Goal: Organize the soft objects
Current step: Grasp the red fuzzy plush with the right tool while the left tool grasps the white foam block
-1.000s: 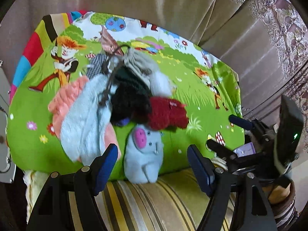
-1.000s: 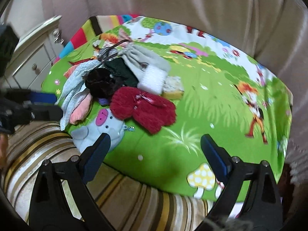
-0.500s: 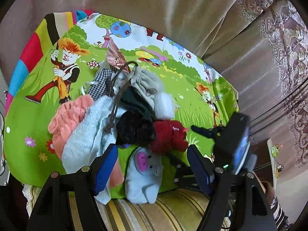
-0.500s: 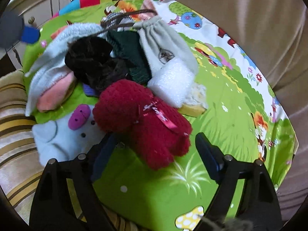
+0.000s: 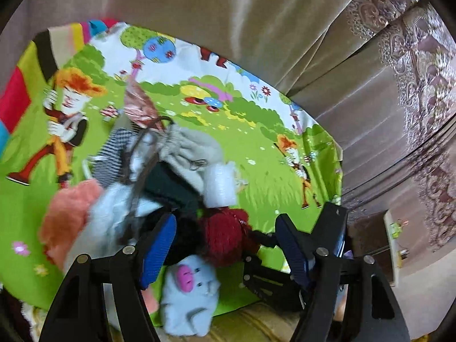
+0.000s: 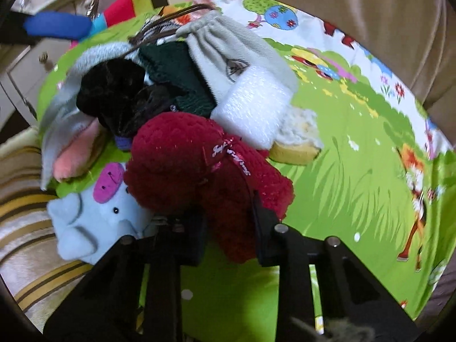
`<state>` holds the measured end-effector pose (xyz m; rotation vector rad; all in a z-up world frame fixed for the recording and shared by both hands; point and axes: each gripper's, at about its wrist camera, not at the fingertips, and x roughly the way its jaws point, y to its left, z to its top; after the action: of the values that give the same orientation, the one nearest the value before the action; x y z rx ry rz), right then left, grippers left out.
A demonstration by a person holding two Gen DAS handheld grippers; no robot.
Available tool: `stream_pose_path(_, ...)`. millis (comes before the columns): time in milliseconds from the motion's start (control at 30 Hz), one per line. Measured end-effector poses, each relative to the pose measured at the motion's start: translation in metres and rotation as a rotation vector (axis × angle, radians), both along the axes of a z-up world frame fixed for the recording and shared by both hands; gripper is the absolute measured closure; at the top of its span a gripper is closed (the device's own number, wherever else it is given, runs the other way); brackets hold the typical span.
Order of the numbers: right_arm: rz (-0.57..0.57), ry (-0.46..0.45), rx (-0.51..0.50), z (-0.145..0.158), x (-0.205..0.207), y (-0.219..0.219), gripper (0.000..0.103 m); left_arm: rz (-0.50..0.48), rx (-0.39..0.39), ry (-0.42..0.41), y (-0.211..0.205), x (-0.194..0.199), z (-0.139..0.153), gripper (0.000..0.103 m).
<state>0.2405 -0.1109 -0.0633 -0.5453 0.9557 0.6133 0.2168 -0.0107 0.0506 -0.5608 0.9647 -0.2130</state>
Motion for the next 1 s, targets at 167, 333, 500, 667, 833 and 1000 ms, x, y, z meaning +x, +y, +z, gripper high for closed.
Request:
stream_pose_path(167, -0.066, 0.07, 0.084, 0.011, 0.0, -0.023, 0.076, -0.013, -0.098, 0.048, -0.007, 0.026, -0.019, 0.038)
stream_pose_path(333, -0.123, 0.109, 0.129, 0.018, -0.004, -0.043, 0.076, -0.034, -0.137, 0.097, -0.02, 0.046, -0.037, 0.041)
stream_pose_path(500, -0.184, 0.127, 0.145, 0.021, -0.01, -0.062, 0.076, -0.049, -0.111, 0.146, -0.034, 0.059, -0.054, 0.041)
stream_pose_path(667, -0.254, 0.123, 0.159, 0.024, -0.013, -0.086, 0.076, -0.053, -0.034, 0.196, -0.043, 0.066, -0.072, 0.041)
stream_pose_path(833, -0.305, 0.095, 0.178, 0.032, -0.023, -0.1, 0.076, -0.071, 0.045, 0.213, -0.052, 0.072, -0.084, 0.041)
stream_pose_path(1000, -0.337, 0.078, 0.187, 0.04, -0.033, -0.11, 0.076, -0.103, 0.106, 0.209, -0.062, 0.081, -0.096, 0.054)
